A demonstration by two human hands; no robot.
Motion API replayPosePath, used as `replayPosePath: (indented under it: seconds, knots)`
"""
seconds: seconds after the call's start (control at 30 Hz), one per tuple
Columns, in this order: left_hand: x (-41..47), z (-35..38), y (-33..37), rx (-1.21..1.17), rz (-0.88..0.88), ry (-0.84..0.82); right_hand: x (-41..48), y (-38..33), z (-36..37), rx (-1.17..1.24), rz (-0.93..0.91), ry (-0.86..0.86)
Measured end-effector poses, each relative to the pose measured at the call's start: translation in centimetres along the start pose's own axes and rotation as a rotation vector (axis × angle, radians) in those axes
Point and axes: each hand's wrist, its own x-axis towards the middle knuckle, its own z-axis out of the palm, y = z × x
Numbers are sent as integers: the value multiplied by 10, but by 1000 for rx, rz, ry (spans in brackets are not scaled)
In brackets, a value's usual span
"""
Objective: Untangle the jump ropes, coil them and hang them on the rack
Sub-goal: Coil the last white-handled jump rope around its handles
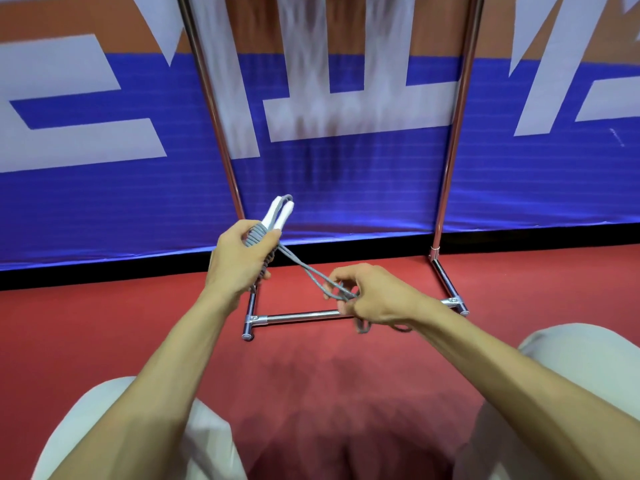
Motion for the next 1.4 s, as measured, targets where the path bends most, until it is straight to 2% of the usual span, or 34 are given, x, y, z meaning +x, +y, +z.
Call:
replayPosePath:
  seconds: [0.13,0.2,0.23,0.37,0.47,0.53,0.67,0.8,0.97,1.1,1.2,1.3,1.4]
  knots:
    - [2,-1,-6,176,62,-56,-12,-15,-14,-430,-90,197]
    - [3,-1,-8,306,109,-128,-18,-18,-20,-703,-231,345]
    - [3,0,-9,388,143,-182,-19,-18,-24,-764,-322,414]
    - [0,7,-16,631,287,-473,-18,-9,-34,-740,-555,531]
    - [-10,16,-12,779,341,-654,-15,-6,-29,-672,-581,470]
    - [-18,21,-8,828,368,-691,-11,-6,-28,-593,-564,508]
    - [-33,28,6,709,358,-666,0,0,-33,-309,-436,621]
    - [-42,28,19,592,361,-573,10,5,-32,-86,-352,635]
    - [-48,19,29,353,321,-581,15,16,-30,-8,-255,617]
    - [-44,10,35,27,174,-482,15,22,-27,-157,-197,517]
    - [-38,10,33,-98,90,-383,14,20,-19,-71,-178,379]
    - [-37,14,32,-204,-5,-363,12,16,-11,-73,-85,225]
    - [-37,14,38,-258,-43,-306,8,9,-7,45,-38,175]
